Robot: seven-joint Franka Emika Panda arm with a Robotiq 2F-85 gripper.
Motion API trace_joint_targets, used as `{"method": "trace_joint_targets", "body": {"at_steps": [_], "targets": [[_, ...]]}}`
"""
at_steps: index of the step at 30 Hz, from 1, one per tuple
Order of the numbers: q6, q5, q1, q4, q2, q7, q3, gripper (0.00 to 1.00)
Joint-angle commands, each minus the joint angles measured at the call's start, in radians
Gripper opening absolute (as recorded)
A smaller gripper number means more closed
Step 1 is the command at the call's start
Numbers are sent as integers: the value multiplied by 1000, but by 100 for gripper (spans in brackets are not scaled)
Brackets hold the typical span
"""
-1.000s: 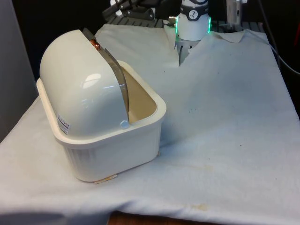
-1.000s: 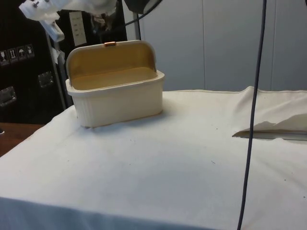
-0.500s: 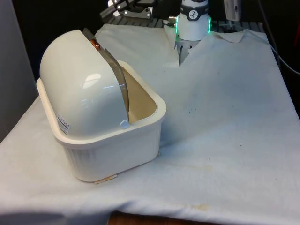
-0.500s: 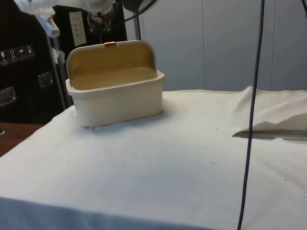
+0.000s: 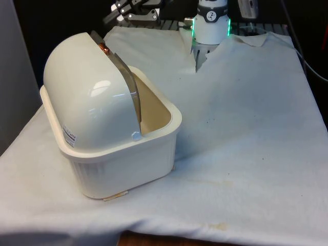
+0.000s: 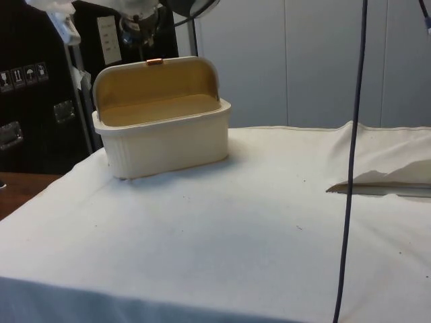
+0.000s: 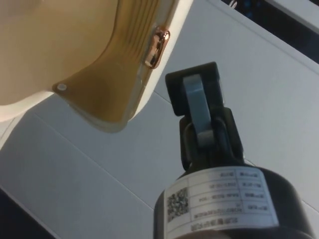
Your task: Open the lid, then close it.
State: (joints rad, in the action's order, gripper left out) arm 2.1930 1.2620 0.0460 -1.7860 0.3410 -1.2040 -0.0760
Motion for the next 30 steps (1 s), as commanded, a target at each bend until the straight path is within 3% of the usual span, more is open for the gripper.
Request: {"method": "trace_joint_targets", "body": {"at_steps": [1,2,3,5,9,10,11,18,19,21,27,28,30], "targets": [[18,-13,-7,7,4,-2,0,0],[4,-4,-1,3,2,-1,-2,0],[22,-16,-8,9,5,-4,-2,0],[31,-24,-10,14,7,-11,-8,0],[47,-36,-11,18,8,-19,-18,0],[36,-28,-5,15,4,-21,-22,0],[53,-42,-12,21,8,-22,-22,0],[75,-71,-15,30,11,-30,-36,0],[59,-63,-7,27,7,-28,-39,0],[89,-85,-16,32,12,-37,-42,0],[117,-121,-18,32,12,-51,-53,0],[100,-108,-11,31,11,-48,-55,0],[123,-133,-18,31,12,-54,-55,0]]}}
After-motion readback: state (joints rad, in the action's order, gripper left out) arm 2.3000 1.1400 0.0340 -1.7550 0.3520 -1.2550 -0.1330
